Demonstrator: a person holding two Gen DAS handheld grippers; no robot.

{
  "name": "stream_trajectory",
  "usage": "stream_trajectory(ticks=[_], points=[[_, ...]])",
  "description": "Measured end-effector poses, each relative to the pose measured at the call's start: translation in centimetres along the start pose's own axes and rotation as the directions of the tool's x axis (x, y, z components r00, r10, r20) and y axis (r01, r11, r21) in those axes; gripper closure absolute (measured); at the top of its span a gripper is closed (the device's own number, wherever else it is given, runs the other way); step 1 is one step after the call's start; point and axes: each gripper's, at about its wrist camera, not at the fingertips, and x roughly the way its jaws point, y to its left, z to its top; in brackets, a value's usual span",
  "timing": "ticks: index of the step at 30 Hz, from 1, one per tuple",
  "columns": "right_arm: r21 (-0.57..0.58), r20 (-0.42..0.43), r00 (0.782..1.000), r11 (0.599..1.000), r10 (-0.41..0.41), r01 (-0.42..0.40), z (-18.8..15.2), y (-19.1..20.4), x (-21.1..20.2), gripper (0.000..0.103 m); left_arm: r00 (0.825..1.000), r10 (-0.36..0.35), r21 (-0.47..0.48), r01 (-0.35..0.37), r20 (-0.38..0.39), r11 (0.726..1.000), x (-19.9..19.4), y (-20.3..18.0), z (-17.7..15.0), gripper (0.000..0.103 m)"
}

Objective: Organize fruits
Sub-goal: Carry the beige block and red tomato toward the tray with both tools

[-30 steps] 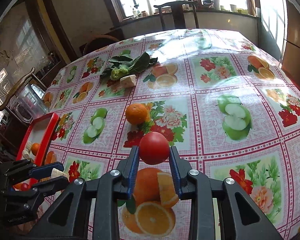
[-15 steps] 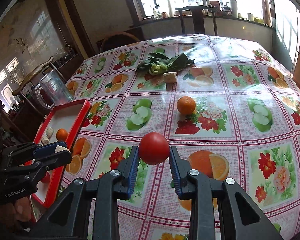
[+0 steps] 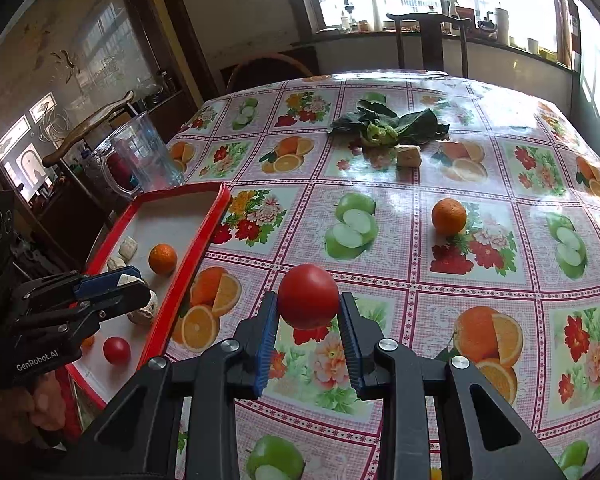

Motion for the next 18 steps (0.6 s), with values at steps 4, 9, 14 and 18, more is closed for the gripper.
stream_trajectory(ticks=[4, 9, 14, 18], points=[[-0.015, -0.011, 1.0, 1.0, 0.005, -0.006, 0.2, 1.0, 0.6, 0.073, 1.0, 0.008, -0.018, -0.008, 0.003, 1.0, -0.3, 1.2, -0.3, 0.077], [-0.032, -0.016, 1.0, 0.999, 0.015, -0.016, 0.4, 2.2, 1.1, 0.073, 1.0, 0.019, -0.034, -0.019, 0.006, 0.999, -0.8, 2.4, -0.3, 0.077], [-0.049, -0.023, 0.999, 0.998, 0.027, -0.028, 0.8, 3.5, 1.7, 0.073, 1.0, 0.03, -0.049, -0.029, 0.011, 0.998, -1.1, 3.6, -0.4, 0.077], [-0.063, -0.03, 0.999, 0.997, 0.039, -0.04, 1.2, 4.5, 2.3, 0.073, 0.999, 0.04, -0.063, -0.039, 0.013, 0.997, -1.3, 4.7, -0.4, 0.077]])
